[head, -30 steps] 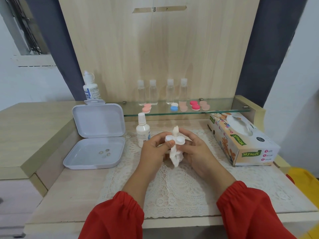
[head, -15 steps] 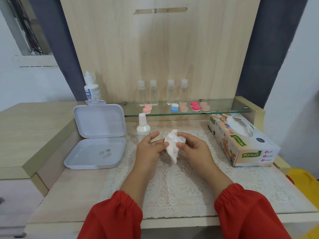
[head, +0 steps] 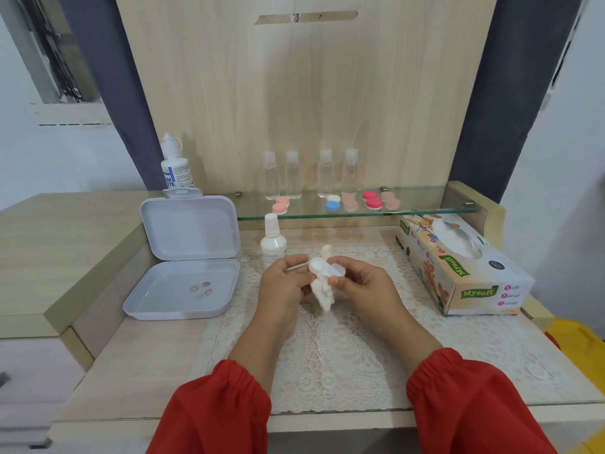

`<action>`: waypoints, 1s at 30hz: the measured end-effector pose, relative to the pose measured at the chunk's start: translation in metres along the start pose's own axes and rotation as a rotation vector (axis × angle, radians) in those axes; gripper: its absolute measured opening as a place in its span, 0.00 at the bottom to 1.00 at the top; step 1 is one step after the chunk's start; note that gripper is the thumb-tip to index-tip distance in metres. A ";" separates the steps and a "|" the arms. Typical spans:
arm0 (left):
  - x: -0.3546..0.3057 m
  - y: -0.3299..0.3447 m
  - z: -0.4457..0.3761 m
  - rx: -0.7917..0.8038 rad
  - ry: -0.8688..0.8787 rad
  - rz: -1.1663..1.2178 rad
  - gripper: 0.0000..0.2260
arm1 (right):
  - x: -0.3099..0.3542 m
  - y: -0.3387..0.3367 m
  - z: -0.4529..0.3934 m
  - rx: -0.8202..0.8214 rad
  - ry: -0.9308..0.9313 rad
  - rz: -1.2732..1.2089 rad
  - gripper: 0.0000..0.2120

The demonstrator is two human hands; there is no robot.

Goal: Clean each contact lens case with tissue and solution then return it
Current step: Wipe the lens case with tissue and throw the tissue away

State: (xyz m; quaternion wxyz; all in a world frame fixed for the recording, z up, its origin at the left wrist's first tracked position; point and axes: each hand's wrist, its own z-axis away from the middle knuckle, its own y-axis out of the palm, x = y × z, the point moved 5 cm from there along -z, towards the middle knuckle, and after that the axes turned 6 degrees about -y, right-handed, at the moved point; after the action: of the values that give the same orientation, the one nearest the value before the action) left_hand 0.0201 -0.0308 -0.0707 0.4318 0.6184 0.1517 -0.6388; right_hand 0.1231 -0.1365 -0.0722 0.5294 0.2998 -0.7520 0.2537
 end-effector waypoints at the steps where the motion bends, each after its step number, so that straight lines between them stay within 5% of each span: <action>1: 0.000 0.001 0.000 0.001 -0.002 -0.021 0.14 | -0.001 -0.003 -0.001 -0.029 0.002 0.008 0.14; 10: -0.007 -0.003 0.006 -0.094 0.085 -0.116 0.12 | -0.003 -0.007 -0.002 -0.038 -0.004 0.076 0.13; 13: -0.021 -0.006 0.016 -0.291 0.391 -0.390 0.13 | -0.003 -0.011 0.000 -0.067 0.018 0.113 0.13; 16: -0.025 0.007 0.025 -0.226 0.669 -0.669 0.11 | -0.001 -0.009 0.001 -0.047 0.013 0.103 0.12; 19: -0.013 0.015 0.018 -0.104 0.635 -0.875 0.12 | 0.001 -0.008 0.001 -0.041 0.000 0.081 0.10; 26: -0.010 0.016 0.014 -0.099 0.772 -1.108 0.07 | 0.003 -0.004 0.004 0.014 -0.007 0.077 0.13; 30: -0.006 0.014 0.010 -0.053 0.695 -1.201 0.05 | -0.001 -0.004 0.005 0.073 0.019 0.264 0.12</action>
State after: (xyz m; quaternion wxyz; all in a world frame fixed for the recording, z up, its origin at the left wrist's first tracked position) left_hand 0.0234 -0.0442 -0.0589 -0.0553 0.5851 0.6130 -0.5280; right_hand 0.1227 -0.1427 -0.0745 0.4873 0.2150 -0.7700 0.3514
